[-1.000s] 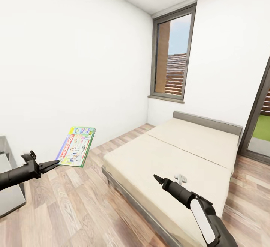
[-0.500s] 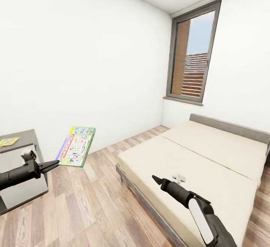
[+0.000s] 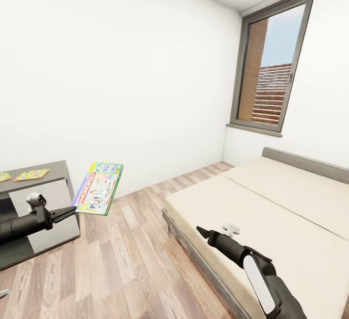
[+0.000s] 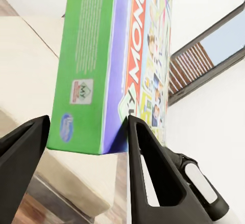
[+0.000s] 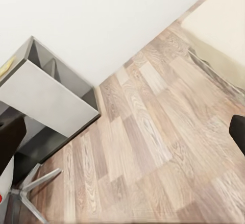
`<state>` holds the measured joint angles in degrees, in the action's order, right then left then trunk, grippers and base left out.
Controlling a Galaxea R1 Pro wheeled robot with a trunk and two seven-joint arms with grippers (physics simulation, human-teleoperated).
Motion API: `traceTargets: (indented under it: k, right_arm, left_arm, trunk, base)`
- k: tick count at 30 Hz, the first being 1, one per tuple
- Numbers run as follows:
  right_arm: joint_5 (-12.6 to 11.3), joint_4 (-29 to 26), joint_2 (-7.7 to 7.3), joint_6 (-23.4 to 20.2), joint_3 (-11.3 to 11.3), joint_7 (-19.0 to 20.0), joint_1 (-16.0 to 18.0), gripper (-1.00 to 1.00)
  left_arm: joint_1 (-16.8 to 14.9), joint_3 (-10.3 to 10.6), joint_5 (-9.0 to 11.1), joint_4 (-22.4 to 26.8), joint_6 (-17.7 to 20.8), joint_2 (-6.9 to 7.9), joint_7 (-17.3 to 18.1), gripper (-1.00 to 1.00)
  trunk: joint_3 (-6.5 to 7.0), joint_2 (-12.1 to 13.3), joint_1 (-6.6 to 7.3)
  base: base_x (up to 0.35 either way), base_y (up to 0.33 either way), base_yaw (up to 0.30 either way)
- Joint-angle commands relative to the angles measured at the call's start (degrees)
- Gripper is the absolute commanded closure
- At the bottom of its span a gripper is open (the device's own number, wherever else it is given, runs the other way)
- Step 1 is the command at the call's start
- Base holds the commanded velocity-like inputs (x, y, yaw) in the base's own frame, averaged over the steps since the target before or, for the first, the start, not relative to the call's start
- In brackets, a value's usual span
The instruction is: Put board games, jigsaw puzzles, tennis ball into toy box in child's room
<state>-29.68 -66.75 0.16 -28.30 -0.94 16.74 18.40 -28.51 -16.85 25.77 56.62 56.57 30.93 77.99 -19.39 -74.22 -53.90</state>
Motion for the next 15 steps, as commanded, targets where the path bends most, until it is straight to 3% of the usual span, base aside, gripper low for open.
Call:
traceTargets:
  k: [1, 10, 15]
  right_arm:
    - [-0.1, -0.1, 0.02, -0.3, 0.1, 0.0, 0.0, -1.00]
    - [0.2, -0.1, 0.02, -0.5, -0.1, 0.0, 0.1, -1.00]
    - [0.3, 0.2, -0.07, -0.6, -1.5, 0.0, 0.5, -1.00]
  left_arm:
    - [-0.1, -0.1, 0.3, 0.0, 0.2, 0.01, 0.1, 1.00]
    - [-0.1, -0.2, 0.3, 0.0, -0.9, -0.06, 0.2, 1.00]
    - [-0.1, -0.2, 0.3, 0.0, -1.0, -0.08, 0.1, 1.00]
  trunk:
    - [-0.15, 0.0, 0.00]
    - [-0.87, 0.0, 0.00]
    - [-1.27, 0.0, 0.00]
  base:
    - [0.000, 0.000, 0.181]
    - [0.000, 0.000, 0.181]
    - [0.000, 0.000, 0.181]
